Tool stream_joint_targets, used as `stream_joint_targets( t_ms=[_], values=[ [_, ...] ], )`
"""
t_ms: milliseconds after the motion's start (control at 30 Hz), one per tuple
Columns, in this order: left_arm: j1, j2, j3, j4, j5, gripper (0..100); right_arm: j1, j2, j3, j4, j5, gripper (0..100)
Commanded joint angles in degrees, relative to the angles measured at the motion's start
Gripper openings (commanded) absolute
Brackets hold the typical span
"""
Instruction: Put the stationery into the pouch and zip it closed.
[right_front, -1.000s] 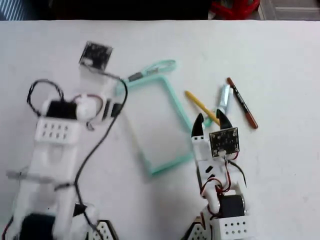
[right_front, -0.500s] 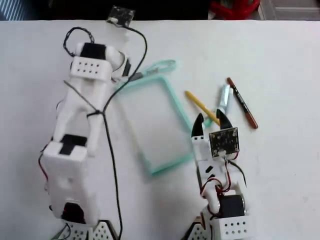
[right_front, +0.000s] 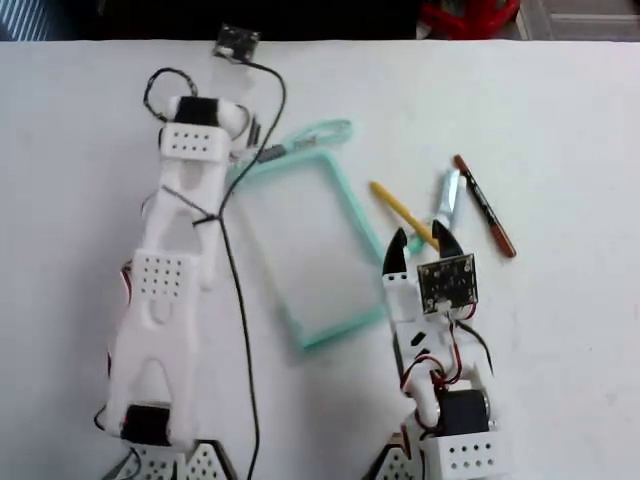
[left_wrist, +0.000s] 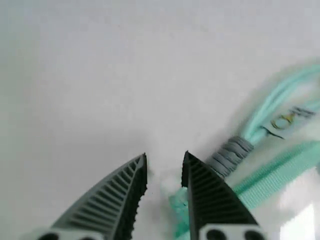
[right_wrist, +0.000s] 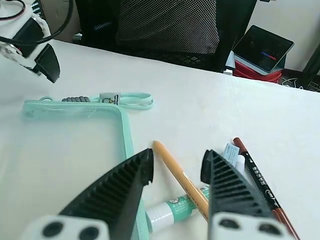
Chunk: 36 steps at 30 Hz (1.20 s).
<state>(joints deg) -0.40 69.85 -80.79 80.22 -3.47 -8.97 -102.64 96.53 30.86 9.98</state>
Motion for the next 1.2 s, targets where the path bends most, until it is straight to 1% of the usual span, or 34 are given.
stream_joint_targets(
  t_ms=[0, 67, 267, 433, 533, 567, 633, 733, 800, 900, 967, 1000, 1167],
  values=[
    [-2.2, 3.9, -9.8, -0.3, 2.5, 14, -0.5, -0.4, 0.3, 0.1, 0.6, 16.7],
    [-2.0, 7.1, -11.8, 0.2, 1.1, 13, -0.5, -0.4, 0.3, 0.1, 0.6, 16.7],
    [2.0, 9.7, -13.9, 6.7, -9.2, 13, -0.5, -0.4, 0.3, 0.1, 0.6, 16.7],
    [3.2, 9.7, -13.5, 8.4, -9.7, 13, -0.5, -0.4, 0.3, 0.1, 0.6, 16.7],
    [3.8, 9.7, -13.8, 11.3, -10.0, 14, -0.5, -0.4, 0.3, 0.1, 0.6, 16.7],
    [4.3, 9.7, -13.8, 12.6, -10.9, 14, -0.5, -0.4, 0.3, 0.1, 0.6, 16.7],
    [5.4, 9.7, -13.9, 15.4, -15.2, 14, -0.5, -0.3, 0.3, 0.1, 0.9, 16.6],
    [7.3, 9.7, -13.8, 19.5, -19.3, 14, -0.6, -0.3, 0.3, 1.5, 6.1, 16.6],
    [7.9, 9.7, -13.9, 21.5, -20.0, 14, -1.9, -0.3, 0.3, 2.2, 8.4, 16.6],
    [7.5, 8.7, -13.4, 22.2, -20.0, 14, -3.8, -0.2, 0.3, 3.9, 10.4, 16.6],
    [6.9, 7.3, -10.9, 22.3, -20.3, 14, -3.9, -0.2, 0.3, 4.1, 10.8, 16.6],
    [6.7, 5.9, -8.5, 22.4, -21.7, 14, -3.8, -0.2, 0.3, 4.0, 10.9, 16.6],
    [8.7, -2.7, 11.3, 22.2, -32.4, 14, -3.8, -0.2, 0.3, 3.8, 11.1, 16.6]
  ],
)
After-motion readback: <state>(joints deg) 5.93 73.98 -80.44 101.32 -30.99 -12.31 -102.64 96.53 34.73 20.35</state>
